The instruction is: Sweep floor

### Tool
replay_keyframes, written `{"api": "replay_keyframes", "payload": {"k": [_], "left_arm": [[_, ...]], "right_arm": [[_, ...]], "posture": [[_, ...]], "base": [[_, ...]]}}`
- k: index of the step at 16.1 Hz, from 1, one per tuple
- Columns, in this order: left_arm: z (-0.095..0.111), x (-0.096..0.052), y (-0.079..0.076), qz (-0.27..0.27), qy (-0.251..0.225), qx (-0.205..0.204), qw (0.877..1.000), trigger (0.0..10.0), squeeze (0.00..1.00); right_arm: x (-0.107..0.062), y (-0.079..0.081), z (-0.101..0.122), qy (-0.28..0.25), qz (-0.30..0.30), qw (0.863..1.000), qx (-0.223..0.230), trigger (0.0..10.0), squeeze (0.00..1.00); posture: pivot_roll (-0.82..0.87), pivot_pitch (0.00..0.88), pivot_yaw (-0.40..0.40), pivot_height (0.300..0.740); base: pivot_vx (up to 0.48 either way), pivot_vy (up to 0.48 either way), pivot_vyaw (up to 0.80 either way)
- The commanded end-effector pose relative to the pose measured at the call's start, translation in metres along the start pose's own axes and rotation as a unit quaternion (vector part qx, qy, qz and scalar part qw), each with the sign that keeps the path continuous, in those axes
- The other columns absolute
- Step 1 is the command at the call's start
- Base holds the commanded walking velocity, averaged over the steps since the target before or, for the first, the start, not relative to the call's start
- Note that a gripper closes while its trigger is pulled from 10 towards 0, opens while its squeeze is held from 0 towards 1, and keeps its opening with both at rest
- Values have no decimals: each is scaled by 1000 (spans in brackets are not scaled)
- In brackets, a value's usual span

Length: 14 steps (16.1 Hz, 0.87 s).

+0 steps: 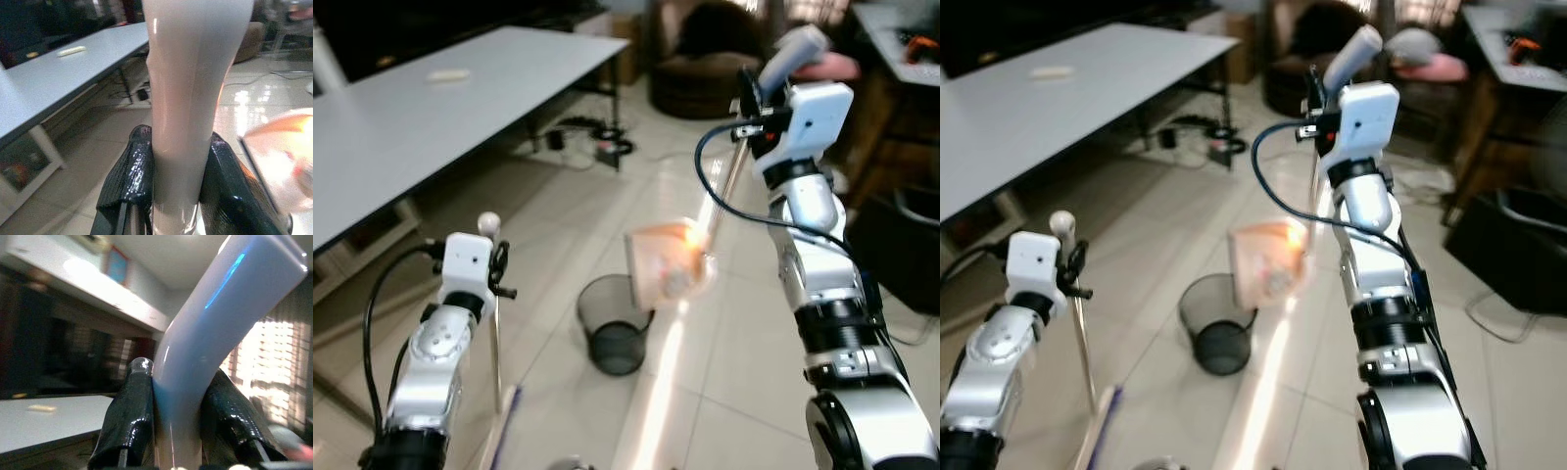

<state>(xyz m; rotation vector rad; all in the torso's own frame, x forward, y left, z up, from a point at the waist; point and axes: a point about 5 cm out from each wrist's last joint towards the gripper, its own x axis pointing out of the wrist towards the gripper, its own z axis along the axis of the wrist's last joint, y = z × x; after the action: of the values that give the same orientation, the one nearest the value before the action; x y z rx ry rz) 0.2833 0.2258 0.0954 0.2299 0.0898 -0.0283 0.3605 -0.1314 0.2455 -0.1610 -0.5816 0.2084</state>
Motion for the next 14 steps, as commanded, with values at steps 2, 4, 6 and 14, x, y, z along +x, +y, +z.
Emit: {"api": "replay_keyframes", "payload": {"k": [2, 4, 6, 14], "left_arm": [[12, -1, 5, -4, -17, 22, 1000, 10000, 0], [11, -9, 9, -8, -11, 31, 999, 10000, 0], [8, -18, 16, -6, -2, 39, 999, 10000, 0], [10, -39, 25, 22, 7, 38, 999, 10000, 0]], "right_arm": [[5, 12, 7, -47, 27, 998, -32, 10000, 0], [6, 16, 6, -55, 23, 998, -32, 10000, 0], [8, 22, 2, -57, 25, 998, -30, 10000, 0], [33, 42, 16, -104, 46, 993, -9, 10000, 0]], "posture": [[81, 54, 67, 740], [114, 80, 74, 740], [144, 97, 73, 740], [168, 133, 23, 740]], "base": [[0, 0, 0], [0, 0, 0], [0, 0, 0], [0, 0, 0]]}}
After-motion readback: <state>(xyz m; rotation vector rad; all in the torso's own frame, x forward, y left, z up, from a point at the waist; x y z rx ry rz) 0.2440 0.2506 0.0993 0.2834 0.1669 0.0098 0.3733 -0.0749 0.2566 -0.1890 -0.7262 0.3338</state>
